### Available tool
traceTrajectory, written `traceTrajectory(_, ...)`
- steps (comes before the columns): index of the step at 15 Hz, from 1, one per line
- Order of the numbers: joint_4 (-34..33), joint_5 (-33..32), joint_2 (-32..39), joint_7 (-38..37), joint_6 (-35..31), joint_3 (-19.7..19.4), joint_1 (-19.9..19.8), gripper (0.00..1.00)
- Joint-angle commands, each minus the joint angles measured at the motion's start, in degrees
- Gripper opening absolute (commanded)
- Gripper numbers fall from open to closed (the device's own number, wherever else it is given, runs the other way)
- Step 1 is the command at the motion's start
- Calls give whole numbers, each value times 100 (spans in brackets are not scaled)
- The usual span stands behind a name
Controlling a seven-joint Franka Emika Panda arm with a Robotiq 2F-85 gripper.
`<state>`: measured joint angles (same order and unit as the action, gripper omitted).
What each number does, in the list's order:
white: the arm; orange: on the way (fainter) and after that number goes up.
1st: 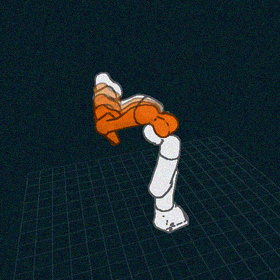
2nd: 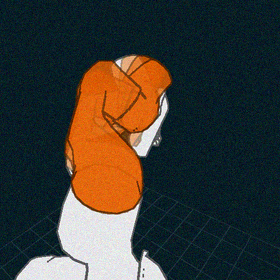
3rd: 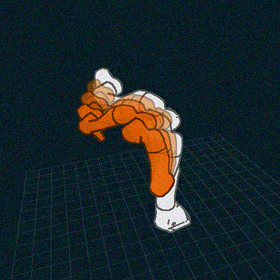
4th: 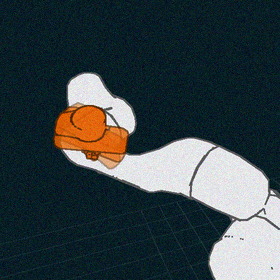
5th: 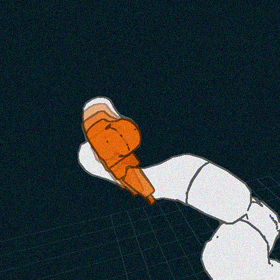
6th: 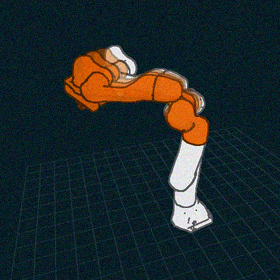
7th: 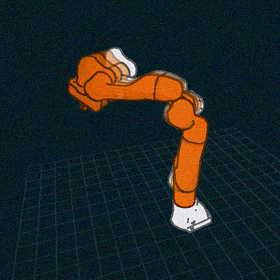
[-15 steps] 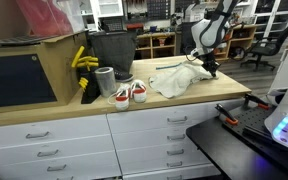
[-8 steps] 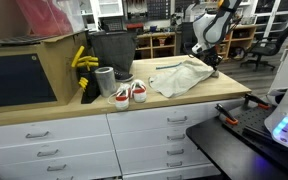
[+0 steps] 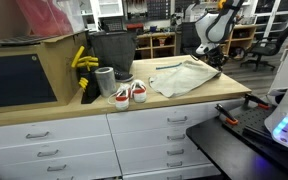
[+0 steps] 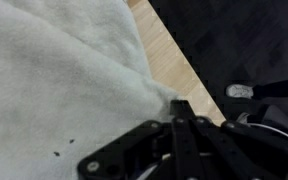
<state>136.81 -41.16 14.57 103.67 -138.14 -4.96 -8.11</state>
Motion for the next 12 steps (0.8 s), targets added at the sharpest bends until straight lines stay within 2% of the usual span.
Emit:
traceTrajectory(1, 194, 200, -389, 589, 294, 41, -48, 27)
traceTrajectory(6, 117, 495, -460, 670, 640, 58, 20, 63)
traceTrajectory(8, 44, 918, -401, 96, 738, 102, 120, 78)
traceTrajectory(10, -116, 1363, -203, -454, 550, 143, 173, 93)
traceTrajectory(11, -347, 1577, 0, -680, 602, 166, 208, 99)
traceTrajectory(12, -579, 1769, 196, -864, 618, 176, 208, 100)
